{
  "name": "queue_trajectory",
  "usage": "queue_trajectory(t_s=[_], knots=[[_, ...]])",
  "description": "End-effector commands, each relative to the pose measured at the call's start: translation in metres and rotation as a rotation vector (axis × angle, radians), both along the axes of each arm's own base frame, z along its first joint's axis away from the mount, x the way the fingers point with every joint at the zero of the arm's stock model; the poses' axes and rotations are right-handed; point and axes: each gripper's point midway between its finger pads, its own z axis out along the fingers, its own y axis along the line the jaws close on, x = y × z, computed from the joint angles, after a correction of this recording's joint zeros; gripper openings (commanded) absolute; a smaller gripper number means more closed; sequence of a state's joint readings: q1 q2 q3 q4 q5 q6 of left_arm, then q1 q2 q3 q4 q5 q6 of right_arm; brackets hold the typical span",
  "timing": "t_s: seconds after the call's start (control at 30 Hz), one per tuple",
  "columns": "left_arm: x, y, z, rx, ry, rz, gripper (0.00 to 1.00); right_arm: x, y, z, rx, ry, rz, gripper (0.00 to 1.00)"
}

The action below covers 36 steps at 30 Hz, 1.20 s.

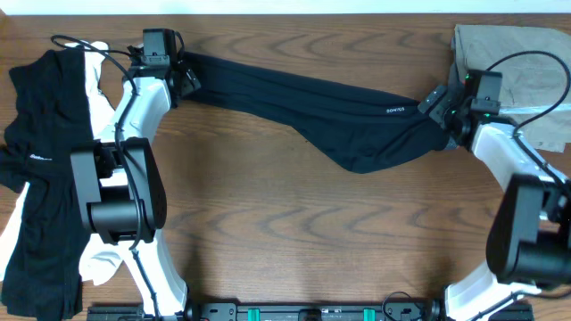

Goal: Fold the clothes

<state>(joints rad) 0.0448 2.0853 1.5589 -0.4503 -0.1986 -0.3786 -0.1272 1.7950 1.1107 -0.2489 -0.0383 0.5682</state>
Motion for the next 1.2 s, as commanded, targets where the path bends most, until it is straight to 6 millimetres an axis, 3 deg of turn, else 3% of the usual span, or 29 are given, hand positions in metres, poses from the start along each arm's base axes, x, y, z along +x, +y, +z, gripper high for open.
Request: queue_trajectory(t_s=[0.0,0.17,0.33,0.43,0.6,0.9,1.03,1.17], knots=[[0.014,-0.002,0.028,0.01,-0.036,-0.075,0.98,0.016,0.012,0.073,-0.043,-0.137,0.086,0.99],[0.018,-0.007,0.033,-0.039,-0.043,-0.143,0.98,0.01,0.02,0.099,-0.07,-0.117,0.141,0.99],[0.021,-0.013,0.027,-0.155,-0.052,-0.264,0.98,-0.001,0.03,0.093,-0.074,-0.056,0.182,0.99],[0.022,-0.027,0.028,-0.253,-0.083,-0.422,0.98,-0.006,0.037,0.088,-0.07,-0.026,0.199,0.99],[0.029,-0.023,0.026,-0.182,-0.1,-0.532,0.98,-0.013,0.054,0.083,-0.063,0.008,0.245,0.99],[0.048,-0.021,-0.018,-0.163,-0.104,-0.558,0.98,-0.021,0.085,0.078,-0.062,0.038,0.326,0.99],[0.048,-0.017,-0.038,-0.153,-0.077,-0.544,0.98,-0.022,0.09,0.079,-0.057,0.038,0.34,0.99],[0.047,-0.016,-0.046,-0.151,-0.062,-0.539,0.98,-0.023,0.092,0.079,-0.049,0.037,0.345,0.99]])
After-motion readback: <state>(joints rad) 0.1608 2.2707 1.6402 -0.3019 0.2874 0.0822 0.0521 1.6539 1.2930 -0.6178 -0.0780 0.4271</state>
